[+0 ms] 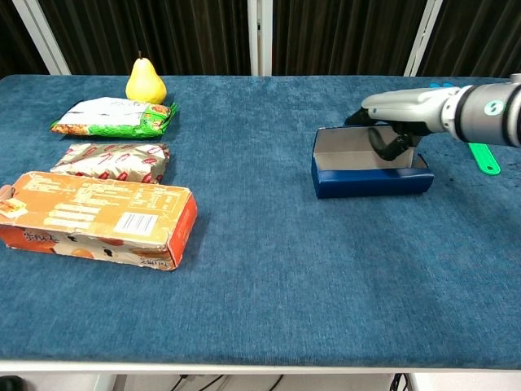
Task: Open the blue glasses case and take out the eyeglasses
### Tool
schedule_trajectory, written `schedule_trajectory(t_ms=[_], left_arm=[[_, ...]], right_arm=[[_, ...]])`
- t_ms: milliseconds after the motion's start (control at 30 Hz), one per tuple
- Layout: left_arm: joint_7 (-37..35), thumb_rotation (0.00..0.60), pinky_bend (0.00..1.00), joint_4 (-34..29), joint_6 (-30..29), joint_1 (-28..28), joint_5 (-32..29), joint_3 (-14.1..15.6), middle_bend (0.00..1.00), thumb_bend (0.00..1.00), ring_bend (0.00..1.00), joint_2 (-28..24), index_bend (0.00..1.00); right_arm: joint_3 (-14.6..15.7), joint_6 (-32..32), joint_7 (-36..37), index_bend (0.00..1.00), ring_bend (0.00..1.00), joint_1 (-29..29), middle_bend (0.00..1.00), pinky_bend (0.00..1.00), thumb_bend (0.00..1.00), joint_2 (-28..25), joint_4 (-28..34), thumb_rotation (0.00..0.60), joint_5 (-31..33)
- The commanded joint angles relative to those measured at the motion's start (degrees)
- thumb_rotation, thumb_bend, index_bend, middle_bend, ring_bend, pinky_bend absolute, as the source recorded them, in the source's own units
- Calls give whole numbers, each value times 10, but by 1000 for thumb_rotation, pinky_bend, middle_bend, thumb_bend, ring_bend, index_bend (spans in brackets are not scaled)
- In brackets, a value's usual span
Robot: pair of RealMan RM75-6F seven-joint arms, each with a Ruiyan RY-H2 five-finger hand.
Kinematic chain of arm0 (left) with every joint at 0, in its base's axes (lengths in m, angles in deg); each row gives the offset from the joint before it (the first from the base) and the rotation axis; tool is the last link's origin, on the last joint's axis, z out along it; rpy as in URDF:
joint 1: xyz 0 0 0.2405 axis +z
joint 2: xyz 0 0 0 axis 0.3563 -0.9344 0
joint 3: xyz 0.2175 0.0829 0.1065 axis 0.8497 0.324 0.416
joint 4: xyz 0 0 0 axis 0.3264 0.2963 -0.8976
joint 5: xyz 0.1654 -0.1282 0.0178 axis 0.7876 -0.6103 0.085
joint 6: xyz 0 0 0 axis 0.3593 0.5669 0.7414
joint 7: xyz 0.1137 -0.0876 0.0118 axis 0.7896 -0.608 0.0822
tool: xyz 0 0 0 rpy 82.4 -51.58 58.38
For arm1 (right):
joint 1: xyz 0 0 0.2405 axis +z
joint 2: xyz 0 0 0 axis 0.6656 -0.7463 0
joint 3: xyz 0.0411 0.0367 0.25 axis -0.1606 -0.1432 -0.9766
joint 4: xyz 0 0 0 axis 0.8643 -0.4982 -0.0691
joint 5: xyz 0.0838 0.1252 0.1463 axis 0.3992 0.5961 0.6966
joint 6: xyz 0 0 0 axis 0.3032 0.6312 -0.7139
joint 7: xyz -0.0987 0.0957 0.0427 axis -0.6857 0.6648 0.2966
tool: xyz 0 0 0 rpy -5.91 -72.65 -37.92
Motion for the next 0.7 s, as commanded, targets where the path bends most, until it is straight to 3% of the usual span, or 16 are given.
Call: schedule_trajectory(t_ms=[33,133,233,333,500,700], left_arm=[[0,600,480,0,0,0,0,0,683,358,522,0,707],[0,600,480,0,0,0,0,0,683,358,522,0,707],[-1,600,480,0,0,0,0,0,683,359,522,0,707],[-3,600,480,1,1,0,0,0,683,358,522,-1,707],[-2,600,480,-1,2,0,1,1,683,359,522,-2,707],[-1,600,480,-2,0,0,2,1,684,358,522,-2,707]], right_arm=[[-7,16,-20,126,83,16,235,75,385,29,-30,600,31],[-13,29,-42,0,1,29,40,4,175,46,-51,600,59],[-17,64,-45,0,0,24,0,0,69,46,-44,600,48],[-14,99,-13,0,0,-5,0,0,45,19,-2,600,4],[25,153,59,0,0,-72,0,0,33,-53,82,600,-116],[59,169,115,0,0,-106,0,0,28,-76,109,600,-213]])
